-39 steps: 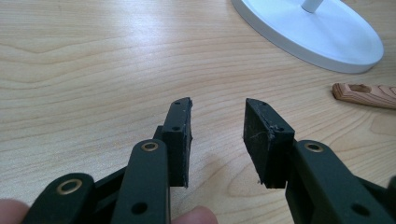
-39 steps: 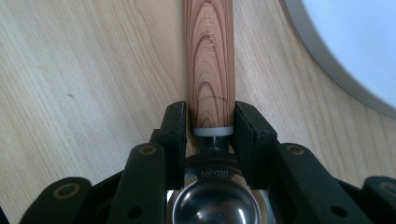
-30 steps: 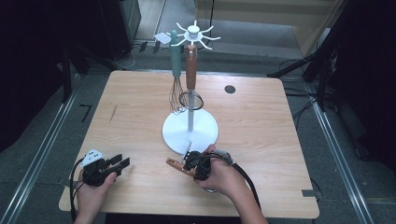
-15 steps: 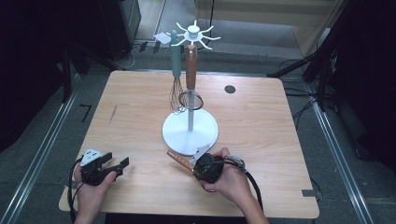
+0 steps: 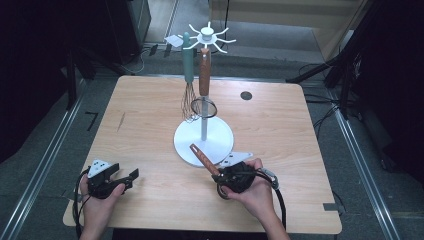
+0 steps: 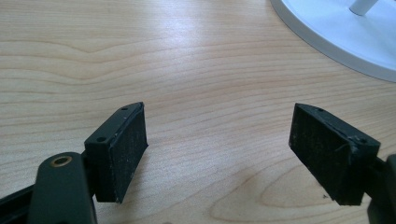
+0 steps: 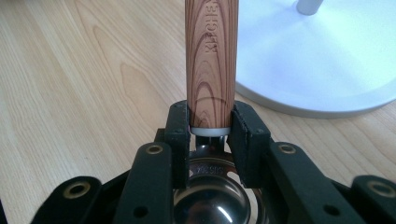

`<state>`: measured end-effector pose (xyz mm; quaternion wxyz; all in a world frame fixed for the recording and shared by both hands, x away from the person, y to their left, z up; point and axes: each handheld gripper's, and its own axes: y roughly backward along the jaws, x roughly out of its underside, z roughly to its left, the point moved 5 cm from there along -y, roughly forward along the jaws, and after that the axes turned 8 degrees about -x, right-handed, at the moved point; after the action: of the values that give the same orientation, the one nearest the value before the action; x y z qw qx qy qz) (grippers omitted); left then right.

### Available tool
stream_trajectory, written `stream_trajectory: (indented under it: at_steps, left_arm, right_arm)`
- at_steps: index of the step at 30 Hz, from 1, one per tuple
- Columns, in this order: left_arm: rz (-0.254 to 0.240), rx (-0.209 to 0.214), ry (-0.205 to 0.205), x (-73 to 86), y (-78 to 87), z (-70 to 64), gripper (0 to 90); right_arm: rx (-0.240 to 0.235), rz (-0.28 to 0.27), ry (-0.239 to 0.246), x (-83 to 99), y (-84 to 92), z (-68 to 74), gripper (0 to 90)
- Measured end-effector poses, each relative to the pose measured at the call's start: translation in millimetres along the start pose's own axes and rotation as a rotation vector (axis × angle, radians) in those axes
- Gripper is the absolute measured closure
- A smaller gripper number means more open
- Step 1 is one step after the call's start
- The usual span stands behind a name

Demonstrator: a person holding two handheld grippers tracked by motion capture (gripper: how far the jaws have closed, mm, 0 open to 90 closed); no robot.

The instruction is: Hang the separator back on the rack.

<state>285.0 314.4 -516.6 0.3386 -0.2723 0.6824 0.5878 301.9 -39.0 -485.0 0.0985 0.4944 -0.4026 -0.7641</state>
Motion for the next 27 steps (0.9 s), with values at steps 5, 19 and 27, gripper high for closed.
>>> stream_trajectory:
  at_steps: [5, 19, 27]
  left_arm:
    - [-0.009, -0.004, -0.006, -0.6, 0.7, -0.4, 17.5]
    - [-0.111, -0.004, -0.016, -8.9, 14.0, 4.0, 9.7]
    - [-0.118, -0.019, -0.022, -8.8, 13.9, 7.6, 7.8]
  right_arm:
    - [0.004, -0.059, -0.023, -0.1, 4.8, -4.1, 72.0]
    - [0.044, -0.244, -0.107, 2.0, 25.1, -22.3, 72.0]
    - [0.080, -0.324, -0.140, 3.8, 37.7, -31.6, 72.0]
